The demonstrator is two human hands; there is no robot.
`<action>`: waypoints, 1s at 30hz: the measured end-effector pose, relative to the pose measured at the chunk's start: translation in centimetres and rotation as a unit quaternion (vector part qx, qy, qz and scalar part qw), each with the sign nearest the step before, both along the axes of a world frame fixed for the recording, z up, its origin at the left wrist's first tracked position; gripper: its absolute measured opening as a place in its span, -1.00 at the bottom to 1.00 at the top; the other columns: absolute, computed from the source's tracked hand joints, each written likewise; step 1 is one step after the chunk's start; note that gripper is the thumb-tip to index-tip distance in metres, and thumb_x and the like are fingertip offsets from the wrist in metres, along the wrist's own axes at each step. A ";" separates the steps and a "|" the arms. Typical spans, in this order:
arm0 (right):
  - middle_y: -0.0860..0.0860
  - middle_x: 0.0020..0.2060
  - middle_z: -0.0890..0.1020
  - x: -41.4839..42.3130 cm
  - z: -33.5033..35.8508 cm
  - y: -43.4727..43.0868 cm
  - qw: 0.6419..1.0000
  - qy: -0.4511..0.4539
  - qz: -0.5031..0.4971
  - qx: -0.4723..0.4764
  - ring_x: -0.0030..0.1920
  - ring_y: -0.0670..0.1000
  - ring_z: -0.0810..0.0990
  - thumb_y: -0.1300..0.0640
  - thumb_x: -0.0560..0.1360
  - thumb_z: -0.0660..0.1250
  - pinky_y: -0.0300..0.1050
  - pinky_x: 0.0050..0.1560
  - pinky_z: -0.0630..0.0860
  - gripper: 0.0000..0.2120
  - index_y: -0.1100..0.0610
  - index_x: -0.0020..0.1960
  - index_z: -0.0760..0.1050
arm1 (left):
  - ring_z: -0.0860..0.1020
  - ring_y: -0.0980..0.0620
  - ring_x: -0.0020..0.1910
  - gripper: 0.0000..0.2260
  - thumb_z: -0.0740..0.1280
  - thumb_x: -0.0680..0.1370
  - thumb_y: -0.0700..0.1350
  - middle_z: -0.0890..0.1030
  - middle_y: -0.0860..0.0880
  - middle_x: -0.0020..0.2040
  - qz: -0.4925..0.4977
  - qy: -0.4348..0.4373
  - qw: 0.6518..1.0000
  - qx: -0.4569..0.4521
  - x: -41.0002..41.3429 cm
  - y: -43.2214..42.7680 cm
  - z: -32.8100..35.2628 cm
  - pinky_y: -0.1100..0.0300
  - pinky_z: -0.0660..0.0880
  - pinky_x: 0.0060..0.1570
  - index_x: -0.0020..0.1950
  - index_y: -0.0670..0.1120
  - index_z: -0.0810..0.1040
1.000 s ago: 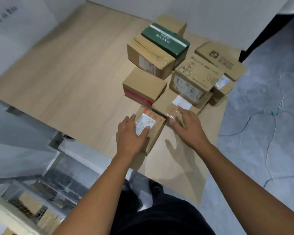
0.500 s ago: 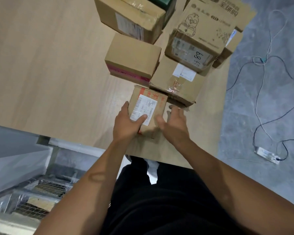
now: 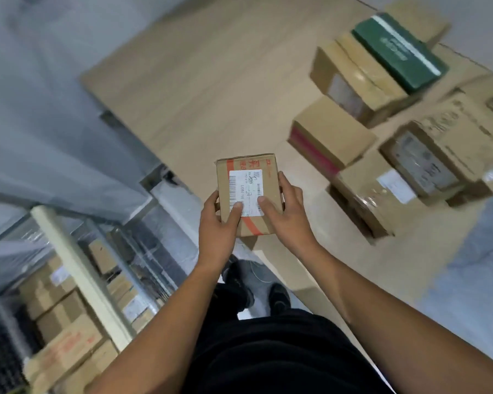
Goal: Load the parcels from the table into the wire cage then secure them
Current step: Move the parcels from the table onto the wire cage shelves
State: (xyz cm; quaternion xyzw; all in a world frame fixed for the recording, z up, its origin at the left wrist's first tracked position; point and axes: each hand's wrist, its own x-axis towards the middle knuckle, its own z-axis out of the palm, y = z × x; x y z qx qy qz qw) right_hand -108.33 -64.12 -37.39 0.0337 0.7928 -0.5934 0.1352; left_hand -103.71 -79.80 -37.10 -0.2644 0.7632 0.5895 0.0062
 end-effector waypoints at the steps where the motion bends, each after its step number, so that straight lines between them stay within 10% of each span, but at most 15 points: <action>1: -0.15 0.21 0.38 -0.5 0.3 -1.7 1.000 0.008 0.028 0.004 0.19 -0.49 0.39 -0.09 0.56 0.36 -0.66 0.06 0.30 -0.34 -0.28 0.59 0.19 | 0.54 0.26 0.25 -0.53 0.37 0.61 0.17 0.55 0.17 0.29 0.026 0.007 1.000 0.000 0.6 -1.3 0.1 0.32 0.50 0.17 0.50 0.18 0.38; 6: -0.10 0.25 0.36 -2.6 1.6 -12.2 0.983 0.042 0.175 0.046 0.24 -0.42 0.38 -0.08 0.61 0.37 -0.57 0.17 0.30 -0.31 -0.15 0.64 0.14 | 0.39 0.43 0.30 -0.60 0.32 0.64 0.20 0.42 0.24 0.30 0.154 0.058 0.986 -0.018 2.5 -9.4 0.3 0.41 0.36 0.23 0.46 0.34 0.34; 10: -0.07 0.31 0.36 -3.2 1.9 -22.6 0.955 0.073 0.280 0.069 0.32 -0.13 0.44 -0.08 0.60 0.38 -0.23 0.34 0.38 -0.30 -0.14 0.64 0.14 | 0.56 0.17 0.31 -0.56 0.33 0.66 0.12 0.56 0.13 0.36 0.259 0.096 0.961 0.025 4.1 -17.4 -0.2 0.07 0.54 0.31 0.52 0.12 0.36; 16: -0.01 0.33 0.36 -0.5 2.1 -39.4 0.895 0.109 0.424 0.085 0.24 -0.19 0.36 -0.02 0.57 0.42 -0.21 0.34 0.32 -0.29 -0.09 0.64 0.20 | 0.59 0.22 0.26 -0.61 0.31 0.67 0.06 0.60 0.15 0.32 0.414 0.122 0.902 0.012 9.7 -29.2 0.0 0.29 0.54 0.19 0.49 0.12 0.39; 26: 0.10 0.45 0.45 5.8 -2.0 -62.4 0.675 0.113 0.715 0.146 0.42 0.10 0.43 -0.13 0.59 0.35 0.09 0.43 0.40 -0.27 -0.13 0.66 0.09 | 0.55 0.42 0.16 -0.63 0.33 0.61 0.13 0.58 0.29 0.20 0.657 0.046 0.752 0.006 17.2 -41.4 -4.9 0.46 0.47 0.06 0.40 0.11 0.41; 30: 0.05 0.48 0.40 8.7 -6.9 -69.3 0.594 0.076 0.787 0.151 0.46 0.08 0.40 -0.12 0.60 0.35 0.14 0.45 0.40 -0.29 -0.15 0.65 0.10 | 0.49 0.15 0.32 -0.49 0.30 0.62 0.16 0.51 0.06 0.38 0.680 -0.054 0.731 0.002 19.9 -45.3 -8.2 0.10 0.44 0.35 0.52 0.00 0.38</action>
